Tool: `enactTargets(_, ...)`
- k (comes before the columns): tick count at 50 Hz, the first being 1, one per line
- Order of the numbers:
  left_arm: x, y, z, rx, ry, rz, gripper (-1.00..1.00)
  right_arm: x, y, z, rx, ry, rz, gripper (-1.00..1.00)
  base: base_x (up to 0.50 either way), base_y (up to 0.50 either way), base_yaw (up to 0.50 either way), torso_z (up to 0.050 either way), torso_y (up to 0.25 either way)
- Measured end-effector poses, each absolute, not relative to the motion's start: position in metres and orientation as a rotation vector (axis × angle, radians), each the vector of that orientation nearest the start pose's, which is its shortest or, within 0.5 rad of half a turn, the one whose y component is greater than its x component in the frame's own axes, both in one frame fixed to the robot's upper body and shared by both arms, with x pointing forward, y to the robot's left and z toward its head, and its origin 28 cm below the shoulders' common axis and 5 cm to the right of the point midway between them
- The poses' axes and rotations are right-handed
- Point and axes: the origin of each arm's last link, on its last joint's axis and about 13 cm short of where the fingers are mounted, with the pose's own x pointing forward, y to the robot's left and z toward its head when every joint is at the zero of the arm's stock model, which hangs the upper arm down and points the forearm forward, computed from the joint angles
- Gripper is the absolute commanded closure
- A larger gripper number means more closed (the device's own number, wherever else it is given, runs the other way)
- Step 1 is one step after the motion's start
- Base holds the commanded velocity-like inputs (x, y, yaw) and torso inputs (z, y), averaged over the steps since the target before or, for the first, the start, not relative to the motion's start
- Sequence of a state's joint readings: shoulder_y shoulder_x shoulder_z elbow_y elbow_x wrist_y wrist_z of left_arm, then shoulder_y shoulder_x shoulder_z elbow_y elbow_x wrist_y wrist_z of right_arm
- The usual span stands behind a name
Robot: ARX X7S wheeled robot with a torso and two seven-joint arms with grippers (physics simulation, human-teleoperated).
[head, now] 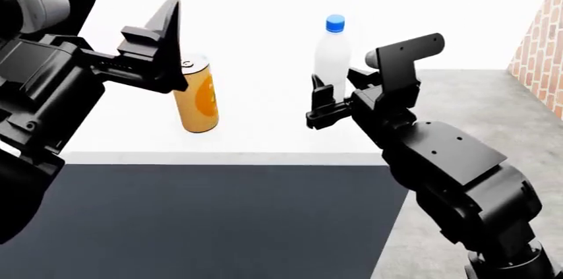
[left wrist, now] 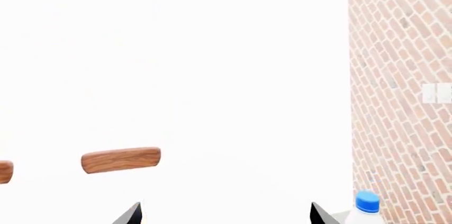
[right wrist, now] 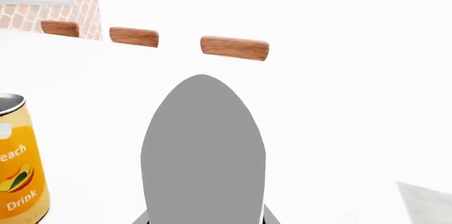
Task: Move the drinks to the dining counter.
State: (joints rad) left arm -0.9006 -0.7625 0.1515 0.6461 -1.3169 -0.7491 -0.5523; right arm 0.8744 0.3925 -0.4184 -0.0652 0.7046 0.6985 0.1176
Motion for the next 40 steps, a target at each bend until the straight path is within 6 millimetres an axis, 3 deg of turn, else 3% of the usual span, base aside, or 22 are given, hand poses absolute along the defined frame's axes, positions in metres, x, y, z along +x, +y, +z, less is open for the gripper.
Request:
enactTargets(13, 0.2199, 0.2464, 0.2960, -0.015, -0.346, -0.321, -1.00, 0.3266, -0.1011, 0.2039, -0.057, -0.003, 0.399, 1.00, 0.00, 0.00, 0.00, 0.000, 0.001)
enactTargets(14, 0.2200, 0.2464, 0.2960, -0.014, -0.346, -0.321, -1.00, 0.3265, -0.1012, 0.2039, -0.057, -0.003, 0.399, -1.00, 0.00, 0.00, 0.00, 0.000, 0.000)
enactTargets(40, 0.2200, 0.2471, 0.2956, -0.010, -0.347, -0.320, -1.00, 0.3258, -0.1018, 0.2104, -0.067, -0.020, 0.394, -1.00, 0.00, 0.00, 0.00, 0.000, 0.000)
